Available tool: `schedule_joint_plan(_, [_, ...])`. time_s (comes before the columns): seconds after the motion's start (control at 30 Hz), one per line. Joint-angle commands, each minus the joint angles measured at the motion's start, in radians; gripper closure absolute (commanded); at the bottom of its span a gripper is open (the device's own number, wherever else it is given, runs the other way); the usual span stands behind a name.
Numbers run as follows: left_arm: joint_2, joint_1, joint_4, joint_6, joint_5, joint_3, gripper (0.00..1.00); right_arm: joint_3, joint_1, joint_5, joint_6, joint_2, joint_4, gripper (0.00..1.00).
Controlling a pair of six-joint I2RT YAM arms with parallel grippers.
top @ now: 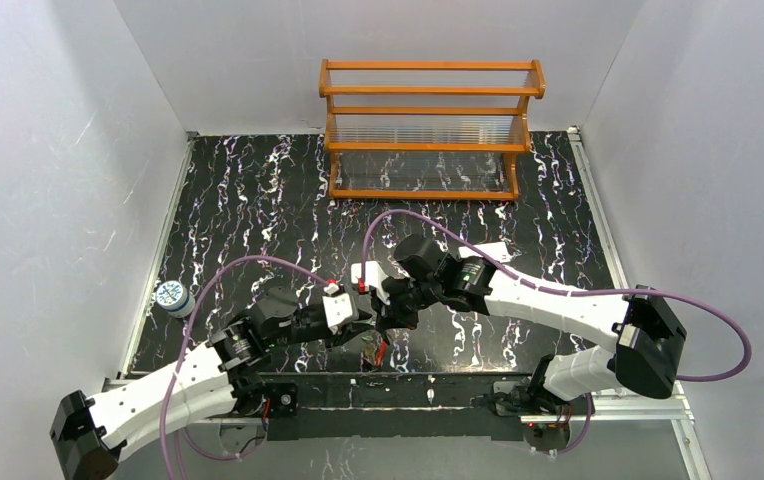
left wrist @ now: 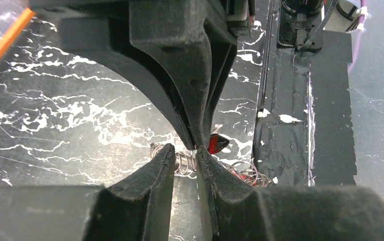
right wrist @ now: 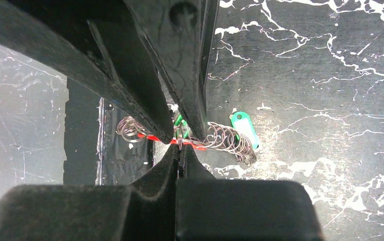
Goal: Put the keys on the keyring
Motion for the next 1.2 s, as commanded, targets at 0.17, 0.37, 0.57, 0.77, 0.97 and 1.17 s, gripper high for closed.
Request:
schedule_joint_plan(0.17, [0.059,-0.004,0.021,-0.008,0.03,0.005,0.85,0.043,0.0,-0.023,0.006,-0.023,0.046,0.99])
schedule_joint_plan(0.37, [0.067,-0.004,0.029,-0.002,0.03,0.004,0.95,0.049,0.0,-0.021,0.004,-0.024,0.043,0.99])
schedule_joint_plan(0.57, [0.079,-0.005,0.022,-0.001,0.023,0.004,0.89,0.052,0.0,-0.026,0.004,-0.026,0.042,0.99])
schedule_joint_plan(0.77, [0.087,-0.005,0.012,0.003,0.009,0.007,0.9,0.057,0.0,-0.025,0.004,-0.027,0.039,0.99])
schedule_joint_plan(0.97, [0.086,-0.004,0.002,0.004,-0.005,0.009,0.86,0.055,0.0,-0.027,0.003,-0.029,0.039,0.99])
schedule_joint_plan(1.17, [0.068,-0.004,0.006,0.0,-0.007,0.003,1.0,0.051,0.0,-0.013,0.009,-0.027,0.043,0.99])
